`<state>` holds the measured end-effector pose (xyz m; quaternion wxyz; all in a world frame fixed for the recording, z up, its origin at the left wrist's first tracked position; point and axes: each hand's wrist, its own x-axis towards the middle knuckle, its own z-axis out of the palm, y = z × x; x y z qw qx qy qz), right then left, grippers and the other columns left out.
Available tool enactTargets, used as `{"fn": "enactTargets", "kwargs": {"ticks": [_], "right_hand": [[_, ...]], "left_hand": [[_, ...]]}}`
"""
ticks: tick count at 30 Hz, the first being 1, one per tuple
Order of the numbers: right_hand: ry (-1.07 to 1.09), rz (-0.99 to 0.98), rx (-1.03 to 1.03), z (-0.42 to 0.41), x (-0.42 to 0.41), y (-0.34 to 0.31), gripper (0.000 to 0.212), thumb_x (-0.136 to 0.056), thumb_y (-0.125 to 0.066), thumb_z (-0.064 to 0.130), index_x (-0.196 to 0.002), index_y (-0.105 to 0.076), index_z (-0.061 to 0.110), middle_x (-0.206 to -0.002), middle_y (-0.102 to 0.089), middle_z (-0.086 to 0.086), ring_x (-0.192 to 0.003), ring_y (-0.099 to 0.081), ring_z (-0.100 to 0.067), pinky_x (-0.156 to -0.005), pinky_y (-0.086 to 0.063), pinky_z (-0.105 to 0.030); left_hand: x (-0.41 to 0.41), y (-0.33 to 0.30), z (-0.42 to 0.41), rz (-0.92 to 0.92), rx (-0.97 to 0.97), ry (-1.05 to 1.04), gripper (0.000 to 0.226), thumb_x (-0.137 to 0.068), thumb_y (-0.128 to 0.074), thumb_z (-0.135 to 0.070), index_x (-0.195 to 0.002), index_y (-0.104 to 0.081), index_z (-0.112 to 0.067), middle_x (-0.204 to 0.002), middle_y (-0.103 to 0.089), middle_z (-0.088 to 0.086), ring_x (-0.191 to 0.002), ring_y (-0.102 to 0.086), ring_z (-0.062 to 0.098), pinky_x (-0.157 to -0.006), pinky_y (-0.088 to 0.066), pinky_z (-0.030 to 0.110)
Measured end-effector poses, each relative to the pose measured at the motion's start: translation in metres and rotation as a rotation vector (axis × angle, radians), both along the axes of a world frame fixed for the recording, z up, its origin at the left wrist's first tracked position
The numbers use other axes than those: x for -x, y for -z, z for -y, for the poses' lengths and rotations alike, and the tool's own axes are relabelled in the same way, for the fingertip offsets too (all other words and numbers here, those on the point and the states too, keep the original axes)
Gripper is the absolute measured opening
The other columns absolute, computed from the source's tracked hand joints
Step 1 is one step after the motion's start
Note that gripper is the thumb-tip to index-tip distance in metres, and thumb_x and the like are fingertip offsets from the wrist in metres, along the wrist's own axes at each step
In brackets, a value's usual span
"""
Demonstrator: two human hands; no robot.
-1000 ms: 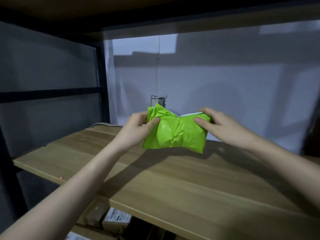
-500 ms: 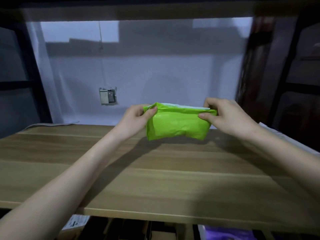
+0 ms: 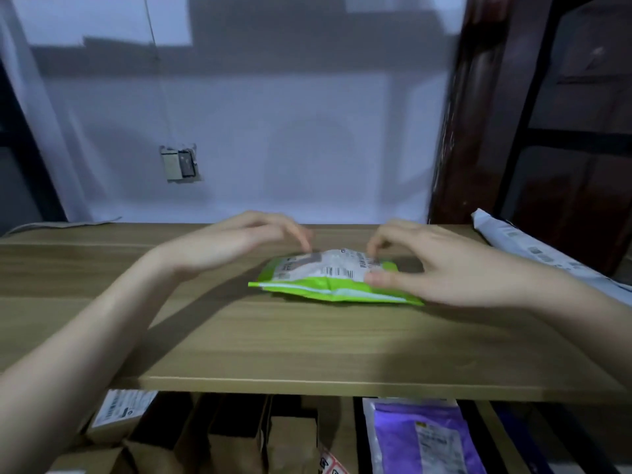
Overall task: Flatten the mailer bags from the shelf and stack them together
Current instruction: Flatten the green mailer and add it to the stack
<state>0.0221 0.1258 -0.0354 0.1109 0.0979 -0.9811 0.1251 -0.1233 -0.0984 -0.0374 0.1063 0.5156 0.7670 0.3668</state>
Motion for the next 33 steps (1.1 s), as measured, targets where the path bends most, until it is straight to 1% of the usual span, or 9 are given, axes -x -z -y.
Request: {"fn": "enactTargets", "kwargs": {"ticks": [2, 3, 5, 6, 8, 10, 13, 20, 33], "right_hand": [[0.015, -0.132, 0.085, 0.005, 0.015, 0.001, 0.041, -0.092, -0.037, 0.048, -0.124, -0.048, 0.025, -0.127, -0.049, 0.011, -0.121, -0.04, -0.002, -0.092, -0.025, -0.01], [0.019, -0.139, 0.109, 0.009, 0.024, 0.005, 0.042, -0.097, -0.033, 0.041, -0.134, -0.042, 0.022, -0.137, -0.043, 0.008, -0.13, -0.033, -0.005, -0.096, -0.02, -0.01], [0.012, -0.068, 0.095, 0.016, 0.041, 0.017, 0.048, -0.101, -0.029, 0.03, -0.146, -0.025, 0.014, -0.153, -0.027, 0.0, -0.142, -0.019, -0.009, -0.104, -0.01, -0.01], [0.004, -0.02, 0.082, 0.019, 0.047, 0.025, 0.05, -0.101, -0.027, 0.028, -0.148, -0.019, 0.011, -0.156, -0.02, -0.002, -0.144, -0.013, -0.011, -0.108, -0.005, -0.012], [0.002, 0.066, 0.073, 0.021, 0.053, 0.04, 0.054, -0.102, -0.023, 0.031, -0.15, -0.01, 0.011, -0.159, -0.012, -0.004, -0.147, -0.007, -0.014, -0.118, -0.003, -0.024], [0.026, 0.136, 0.042, 0.019, 0.052, 0.05, 0.056, -0.101, -0.018, 0.037, -0.15, -0.005, 0.014, -0.16, -0.005, -0.002, -0.147, -0.001, -0.014, -0.119, 0.0, -0.03], [0.057, 0.161, -0.05, 0.019, 0.045, 0.054, 0.058, -0.101, -0.014, 0.04, -0.15, 0.001, 0.015, -0.16, 0.004, 0.001, -0.146, 0.006, -0.009, -0.116, 0.005, -0.028], [0.044, 0.188, -0.123, 0.023, 0.039, 0.05, 0.058, -0.101, -0.012, 0.04, -0.15, 0.004, 0.014, -0.159, 0.007, 0.0, -0.146, 0.007, -0.009, -0.117, 0.005, -0.029], [0.043, 0.275, -0.084, 0.022, 0.044, 0.049, 0.056, -0.102, -0.013, 0.036, -0.149, 0.002, 0.011, -0.159, 0.008, -0.003, -0.146, 0.006, -0.01, -0.119, 0.004, -0.032]], "left_hand": [[-0.007, 0.009, -0.021, -0.105, -0.076, -0.263, 0.027, -0.098, -0.039, -0.032, -0.113, -0.06, -0.025, -0.128, -0.055, -0.017, -0.121, -0.046, -0.002, -0.101, -0.031, 0.019], [-0.012, 0.013, -0.032, -0.163, -0.06, -0.331, 0.03, -0.1, -0.035, -0.032, -0.124, -0.053, -0.026, -0.134, -0.049, -0.016, -0.126, -0.041, 0.0, -0.101, -0.028, 0.019], [-0.017, 0.026, -0.048, -0.305, 0.096, -0.312, 0.047, -0.101, -0.028, -0.033, -0.145, -0.031, -0.018, -0.15, -0.032, -0.006, -0.139, -0.026, 0.007, -0.111, -0.018, 0.02], [-0.018, 0.033, -0.055, -0.346, 0.184, -0.282, 0.053, -0.101, -0.025, -0.034, -0.149, -0.021, -0.015, -0.157, -0.022, -0.001, -0.144, -0.017, 0.01, -0.117, -0.012, 0.025], [-0.021, 0.042, -0.059, -0.326, 0.313, -0.284, 0.054, -0.103, -0.02, -0.034, -0.152, -0.008, -0.016, -0.16, -0.006, 0.001, -0.147, -0.002, 0.013, -0.12, -0.004, 0.031], [-0.025, 0.049, -0.057, -0.269, 0.386, -0.312, 0.053, -0.103, -0.016, -0.034, -0.152, -0.002, -0.016, -0.16, 0.001, -0.001, -0.147, 0.004, 0.012, -0.119, 0.001, 0.031], [-0.036, 0.054, -0.054, -0.293, 0.416, -0.341, 0.054, -0.103, -0.013, -0.034, -0.152, 0.001, -0.016, -0.16, 0.004, -0.001, -0.147, 0.006, 0.011, -0.117, 0.004, 0.031], [-0.048, 0.057, -0.05, -0.316, 0.42, -0.407, 0.054, -0.103, -0.011, -0.035, -0.151, 0.004, -0.014, -0.16, 0.009, 0.0, -0.146, 0.009, 0.01, -0.117, 0.006, 0.03], [-0.045, 0.058, -0.052, -0.241, 0.439, -0.403, 0.053, -0.103, -0.01, -0.035, -0.151, 0.002, -0.017, -0.16, 0.008, 0.0, -0.146, 0.008, 0.009, -0.116, 0.005, 0.03]]}}
